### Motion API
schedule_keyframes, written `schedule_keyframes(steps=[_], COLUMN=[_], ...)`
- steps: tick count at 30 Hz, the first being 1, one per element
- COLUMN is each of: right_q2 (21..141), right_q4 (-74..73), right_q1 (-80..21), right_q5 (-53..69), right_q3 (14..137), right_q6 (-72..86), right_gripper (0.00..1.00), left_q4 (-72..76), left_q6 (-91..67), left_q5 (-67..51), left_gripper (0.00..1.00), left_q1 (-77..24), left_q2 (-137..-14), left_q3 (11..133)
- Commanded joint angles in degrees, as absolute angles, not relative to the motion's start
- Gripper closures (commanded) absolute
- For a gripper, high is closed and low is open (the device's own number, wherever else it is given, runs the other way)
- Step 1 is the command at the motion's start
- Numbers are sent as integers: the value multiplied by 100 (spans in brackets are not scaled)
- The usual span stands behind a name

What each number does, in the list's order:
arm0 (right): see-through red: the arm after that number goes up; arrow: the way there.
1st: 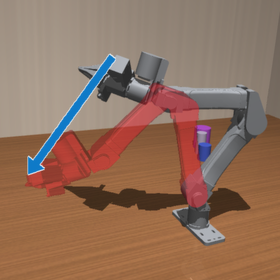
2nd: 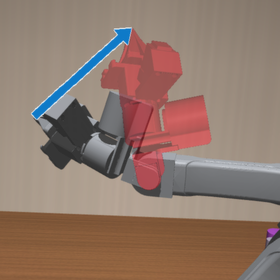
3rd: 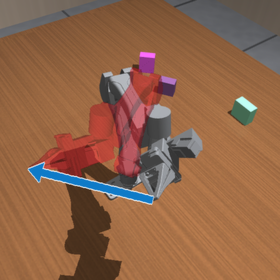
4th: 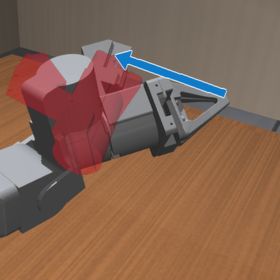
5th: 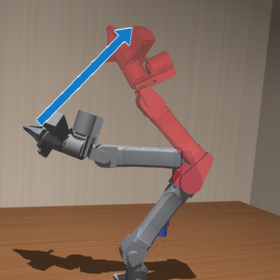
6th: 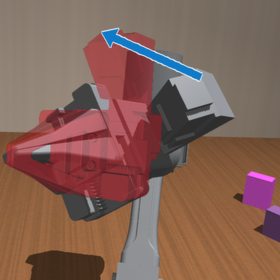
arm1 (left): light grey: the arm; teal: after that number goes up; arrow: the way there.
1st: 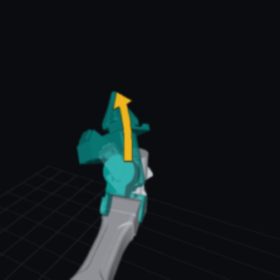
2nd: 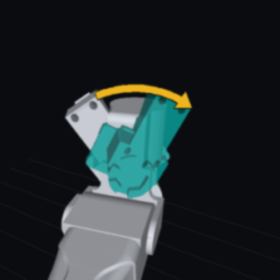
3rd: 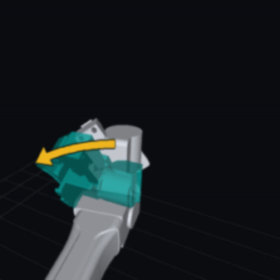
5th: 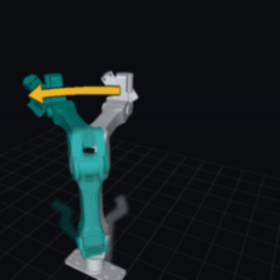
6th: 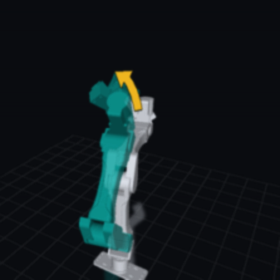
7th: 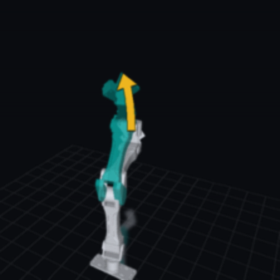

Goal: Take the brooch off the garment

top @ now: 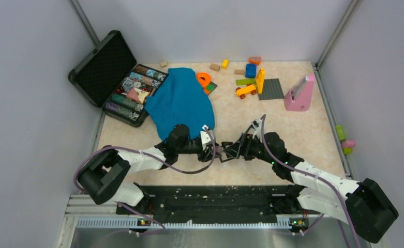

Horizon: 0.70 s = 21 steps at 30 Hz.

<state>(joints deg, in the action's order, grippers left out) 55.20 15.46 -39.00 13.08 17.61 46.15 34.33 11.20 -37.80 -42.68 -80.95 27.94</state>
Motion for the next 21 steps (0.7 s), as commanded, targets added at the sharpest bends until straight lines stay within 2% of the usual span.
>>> schedule_keyframes(steps=[1,5,10,15,21], right_q2=[5670,5992,6279,6324,6384], right_q4=[1672,2448,3143,3224,3083], right_q1=[-3988,-3990,-3990,-3999,-4028], right_q5=[1011,1239,1386,1365,1336], right_q3=[1757,1499,1305,1248,1272], right_q6=[4717,4913,5059,5054,4989], right_gripper=[45,45,39,32,32], left_q4=[3180,3103,2994,2860,2899], left_q6=[1233,1249,1304,1301,1252], left_q5=[-3687,-3685,-3652,-3640,-3747], left_gripper=[68,67,68,68,69], left_q1=[-4291,-4291,-4289,-4290,-4295], left_q2=[-8235,-8342,-8466,-8645,-8782], left_q3=[3089,3142,3217,3329,3389])
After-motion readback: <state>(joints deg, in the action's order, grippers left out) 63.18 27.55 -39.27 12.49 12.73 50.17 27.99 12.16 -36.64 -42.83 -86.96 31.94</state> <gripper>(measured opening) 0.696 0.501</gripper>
